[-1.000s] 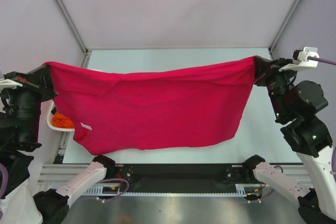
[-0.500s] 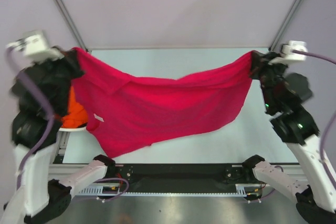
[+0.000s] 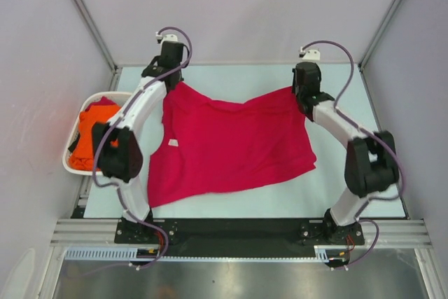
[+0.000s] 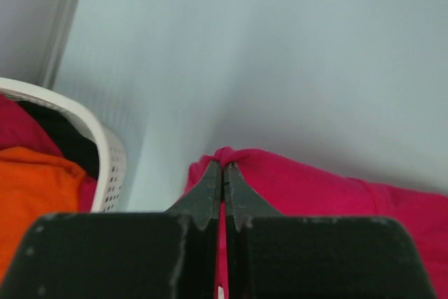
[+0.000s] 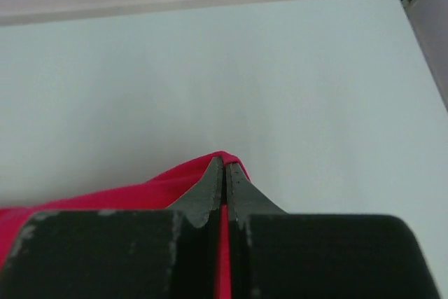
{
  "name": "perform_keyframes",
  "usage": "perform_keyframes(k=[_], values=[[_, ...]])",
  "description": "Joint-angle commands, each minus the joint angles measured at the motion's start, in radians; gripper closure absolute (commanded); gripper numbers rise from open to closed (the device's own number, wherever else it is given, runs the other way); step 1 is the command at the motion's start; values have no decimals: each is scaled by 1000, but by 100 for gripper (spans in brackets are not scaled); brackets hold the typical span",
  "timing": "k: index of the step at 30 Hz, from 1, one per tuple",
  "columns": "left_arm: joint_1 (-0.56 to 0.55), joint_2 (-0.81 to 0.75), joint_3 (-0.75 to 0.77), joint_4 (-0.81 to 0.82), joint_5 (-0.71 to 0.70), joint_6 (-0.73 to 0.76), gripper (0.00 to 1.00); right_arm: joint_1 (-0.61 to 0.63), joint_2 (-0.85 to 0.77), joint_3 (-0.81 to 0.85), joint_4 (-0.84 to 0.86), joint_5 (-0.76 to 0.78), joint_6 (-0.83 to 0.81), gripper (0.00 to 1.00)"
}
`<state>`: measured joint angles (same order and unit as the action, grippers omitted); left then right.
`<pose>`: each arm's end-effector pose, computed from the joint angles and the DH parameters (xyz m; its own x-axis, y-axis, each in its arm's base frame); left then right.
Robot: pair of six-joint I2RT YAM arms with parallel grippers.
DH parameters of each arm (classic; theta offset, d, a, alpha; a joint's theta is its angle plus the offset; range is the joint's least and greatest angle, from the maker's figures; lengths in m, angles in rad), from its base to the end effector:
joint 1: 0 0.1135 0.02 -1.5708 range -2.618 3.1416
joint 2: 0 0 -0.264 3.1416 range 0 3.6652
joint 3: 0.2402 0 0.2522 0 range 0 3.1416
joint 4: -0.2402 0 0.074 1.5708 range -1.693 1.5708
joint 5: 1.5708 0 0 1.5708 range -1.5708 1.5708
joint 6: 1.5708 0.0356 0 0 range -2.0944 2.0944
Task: Fold and stack the t-shirts
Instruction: Flatten out the tshirt
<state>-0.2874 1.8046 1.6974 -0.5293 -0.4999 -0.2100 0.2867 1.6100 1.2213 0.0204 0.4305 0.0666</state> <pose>0.4036 -0.1015 0.3412 -0.5323 -0.0334 -0.8459 -0.2370 0.9651 0.1110 0.3677 0.0929 0.3017 -0.3368 -0.0362 -0.9409 0.1392 0.9864 -0.0878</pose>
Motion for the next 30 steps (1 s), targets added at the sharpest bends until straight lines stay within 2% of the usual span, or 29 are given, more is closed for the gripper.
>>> perform_keyframes(k=[1, 7, 13, 14, 15, 16, 17, 18, 19, 23, 24, 28, 30], values=[[36, 88, 123, 78, 17, -57, 100, -21, 189, 145, 168, -2, -47, 98], [74, 258, 281, 52, 26, -48, 100, -53, 485, 399, 147, -30, -63, 97], [102, 395, 436, 9, 20, -40, 100, -58, 640, 501, 200, 13, -64, 94], [106, 401, 444, 12, 23, -42, 95, -57, 660, 527, 204, 20, -88, 93], [106, 409, 456, 17, 35, -40, 88, -55, 675, 541, 205, 33, -91, 90], [108, 424, 465, 17, 41, -40, 78, -55, 692, 558, 202, 45, -96, 69], [109, 433, 481, 18, 47, -37, 21, -54, 727, 585, 197, 74, -94, 59], [108, 441, 490, 15, 53, -37, 6, -50, 738, 598, 191, 88, -91, 52], [108, 447, 496, 9, 60, -38, 0, -52, 748, 603, 185, 96, -85, 44], [108, 392, 432, 23, 49, -54, 0, -40, 711, 505, 269, 157, -93, 33], [108, 371, 370, 38, 50, -55, 0, -37, 673, 453, 304, 157, -96, 31], [108, 265, 187, 138, 87, -68, 0, -31, 585, 359, 340, 143, -97, 30], [106, 233, 107, 146, 116, -88, 4, -27, 547, 325, 337, 137, -90, 30]])
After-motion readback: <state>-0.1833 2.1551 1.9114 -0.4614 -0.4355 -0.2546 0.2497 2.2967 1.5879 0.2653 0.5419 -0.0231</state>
